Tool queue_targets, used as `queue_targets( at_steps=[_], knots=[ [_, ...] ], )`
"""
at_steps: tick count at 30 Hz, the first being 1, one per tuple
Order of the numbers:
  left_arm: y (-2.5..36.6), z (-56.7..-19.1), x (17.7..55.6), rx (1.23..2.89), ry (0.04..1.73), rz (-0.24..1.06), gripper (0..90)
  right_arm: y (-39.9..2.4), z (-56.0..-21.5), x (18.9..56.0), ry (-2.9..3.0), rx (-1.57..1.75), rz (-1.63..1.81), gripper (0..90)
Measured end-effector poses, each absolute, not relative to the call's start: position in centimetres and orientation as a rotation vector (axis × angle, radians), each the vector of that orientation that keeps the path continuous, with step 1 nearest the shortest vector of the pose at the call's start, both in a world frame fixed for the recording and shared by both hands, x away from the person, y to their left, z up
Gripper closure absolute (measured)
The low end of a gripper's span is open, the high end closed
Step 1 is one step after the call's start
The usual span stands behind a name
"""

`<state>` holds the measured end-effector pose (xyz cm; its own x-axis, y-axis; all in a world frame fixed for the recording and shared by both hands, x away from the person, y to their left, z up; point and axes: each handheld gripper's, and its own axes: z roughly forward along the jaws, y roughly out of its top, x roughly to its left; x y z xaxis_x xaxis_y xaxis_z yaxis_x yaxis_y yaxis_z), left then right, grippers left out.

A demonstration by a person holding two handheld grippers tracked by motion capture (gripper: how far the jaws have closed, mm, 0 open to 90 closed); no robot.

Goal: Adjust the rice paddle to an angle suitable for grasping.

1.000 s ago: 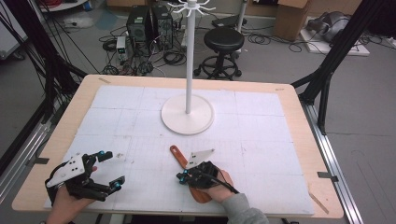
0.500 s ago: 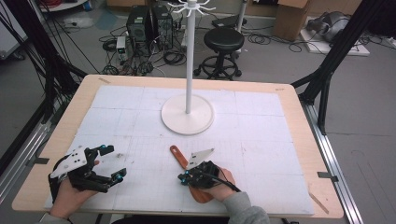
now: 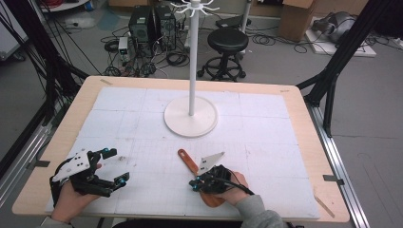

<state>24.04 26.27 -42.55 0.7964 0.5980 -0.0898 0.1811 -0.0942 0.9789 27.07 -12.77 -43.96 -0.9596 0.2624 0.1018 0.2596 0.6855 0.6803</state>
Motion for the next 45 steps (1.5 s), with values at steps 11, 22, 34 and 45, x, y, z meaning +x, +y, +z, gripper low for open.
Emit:
queue_targets(
  at_steps=[11, 22, 34, 45],
  knots=[
    [26.1, -42.7, 24.4, 1.661, 0.626, 0.386, 2.0, -15.9, -43.8, 27.3, 2.922, 0.496, 1.158, 90.0],
    [25.4, -42.6, 25.2, 1.657, 0.606, 0.378, 2.1, -18.7, -43.8, 27.2, 2.903, 0.544, 1.161, 90.0],
    [24.8, -42.7, 25.5, 1.664, 0.596, 0.373, 2.2, -22.3, -42.4, 28.7, 2.639, 0.729, 1.437, 90.0],
    [24.7, -42.7, 25.3, 1.683, 0.595, 0.366, 2.1, -21.9, -43.8, 30.9, 2.662, 0.847, 1.331, 89.9]
  ],
)
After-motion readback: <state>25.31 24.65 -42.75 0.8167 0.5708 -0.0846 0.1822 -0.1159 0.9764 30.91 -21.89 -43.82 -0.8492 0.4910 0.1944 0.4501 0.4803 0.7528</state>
